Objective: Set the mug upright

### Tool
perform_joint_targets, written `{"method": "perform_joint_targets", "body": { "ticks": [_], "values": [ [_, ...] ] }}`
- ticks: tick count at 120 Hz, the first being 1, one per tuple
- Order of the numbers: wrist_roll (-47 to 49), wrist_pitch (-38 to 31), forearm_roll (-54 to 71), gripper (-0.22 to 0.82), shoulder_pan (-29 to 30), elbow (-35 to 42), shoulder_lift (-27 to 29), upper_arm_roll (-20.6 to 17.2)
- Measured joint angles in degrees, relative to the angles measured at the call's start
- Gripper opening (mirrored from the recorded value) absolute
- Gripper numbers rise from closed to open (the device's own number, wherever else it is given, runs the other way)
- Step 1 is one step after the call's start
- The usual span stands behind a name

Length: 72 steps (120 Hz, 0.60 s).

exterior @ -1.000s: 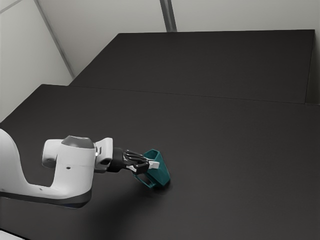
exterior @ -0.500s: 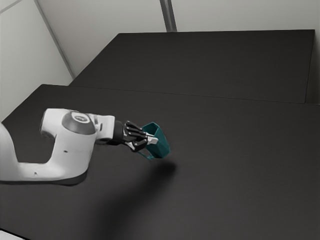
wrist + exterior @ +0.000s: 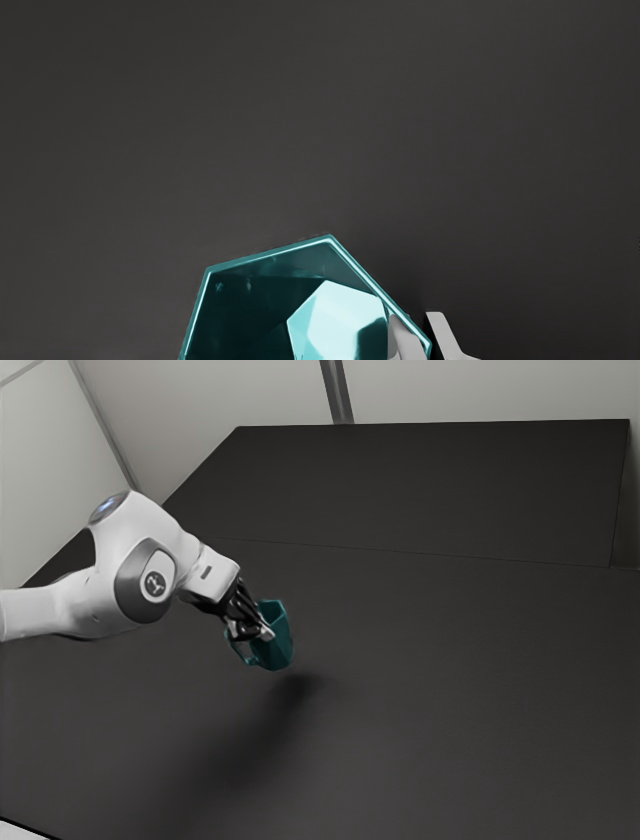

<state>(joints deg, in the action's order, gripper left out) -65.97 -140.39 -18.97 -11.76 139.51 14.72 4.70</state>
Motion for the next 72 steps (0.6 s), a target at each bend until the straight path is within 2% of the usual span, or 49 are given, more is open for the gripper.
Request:
{"method": "perform_joint_targets", "body": {
  "ticks": [33, 72],
  "values": [
    [16.87, 2.88, 6.22, -0.18, 1.63, -3.14, -4.99, 1.01],
    [29.27, 3.15, 7.74, -0.18, 3.75, -3.99, -8.39, 2.05]
  ]
}}
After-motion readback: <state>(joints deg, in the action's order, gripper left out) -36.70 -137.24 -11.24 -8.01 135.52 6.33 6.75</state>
